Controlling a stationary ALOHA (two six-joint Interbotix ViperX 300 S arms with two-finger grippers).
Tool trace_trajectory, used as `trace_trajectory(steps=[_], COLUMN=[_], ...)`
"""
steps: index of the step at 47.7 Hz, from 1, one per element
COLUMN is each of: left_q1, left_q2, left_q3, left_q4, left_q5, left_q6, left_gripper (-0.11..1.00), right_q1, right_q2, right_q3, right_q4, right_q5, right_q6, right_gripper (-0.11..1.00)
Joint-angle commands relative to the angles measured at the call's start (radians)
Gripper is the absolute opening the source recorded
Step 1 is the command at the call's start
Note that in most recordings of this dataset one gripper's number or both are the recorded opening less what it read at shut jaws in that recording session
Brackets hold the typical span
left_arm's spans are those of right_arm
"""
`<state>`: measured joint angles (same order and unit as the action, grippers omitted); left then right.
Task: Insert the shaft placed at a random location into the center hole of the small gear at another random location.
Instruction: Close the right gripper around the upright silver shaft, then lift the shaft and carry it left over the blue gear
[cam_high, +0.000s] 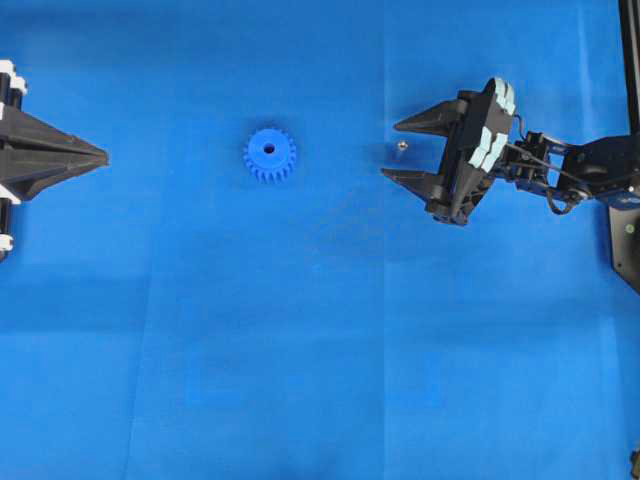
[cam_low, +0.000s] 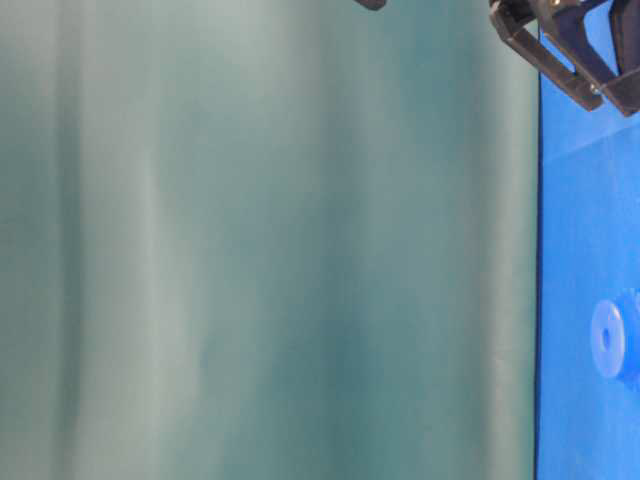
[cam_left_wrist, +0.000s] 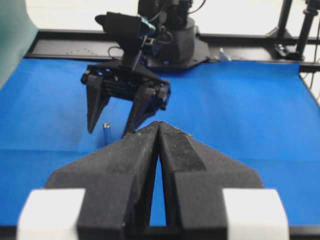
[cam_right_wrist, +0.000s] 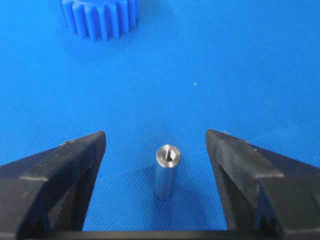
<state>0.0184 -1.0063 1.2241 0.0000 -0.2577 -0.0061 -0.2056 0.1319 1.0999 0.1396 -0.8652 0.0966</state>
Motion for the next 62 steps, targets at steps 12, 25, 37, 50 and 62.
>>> trace_trajectory(steps=[12, 25, 37, 50, 62], left_q1=[0.003, 0.003, 0.003, 0.003, 0.003], left_q2=[0.002, 0.000, -0.003, -0.009, -0.009], left_q3=[-0.006, -0.006, -0.006, -0.006, -0.005], left_q4=[0.003, 0.003, 0.003, 0.003, 0.003], left_q5=[-0.003, 0.003, 0.006, 0.008, 0.008], left_q6=[-0.002, -0.002, -0.002, -0.002, -0.002], left_gripper=[0.00, 0.00, 0.00, 0.00, 0.00], right_q1=[0.002, 0.002, 0.002, 0.002, 0.002], right_q2=[-0.009, -0.021, -0.170, -0.344, -0.368], right_q3=[-0.009, -0.009, -0.021, -0.063, -0.087], right_q4=[0.018, 0.026, 0.035, 0.035, 0.035], right_q5=[-0.012, -0.015, 0.126, 0.336, 0.400], right_q6=[0.000, 0.000, -0.011, -0.067, -0.092], right_gripper=[0.04, 0.02, 0.02, 0.02, 0.02])
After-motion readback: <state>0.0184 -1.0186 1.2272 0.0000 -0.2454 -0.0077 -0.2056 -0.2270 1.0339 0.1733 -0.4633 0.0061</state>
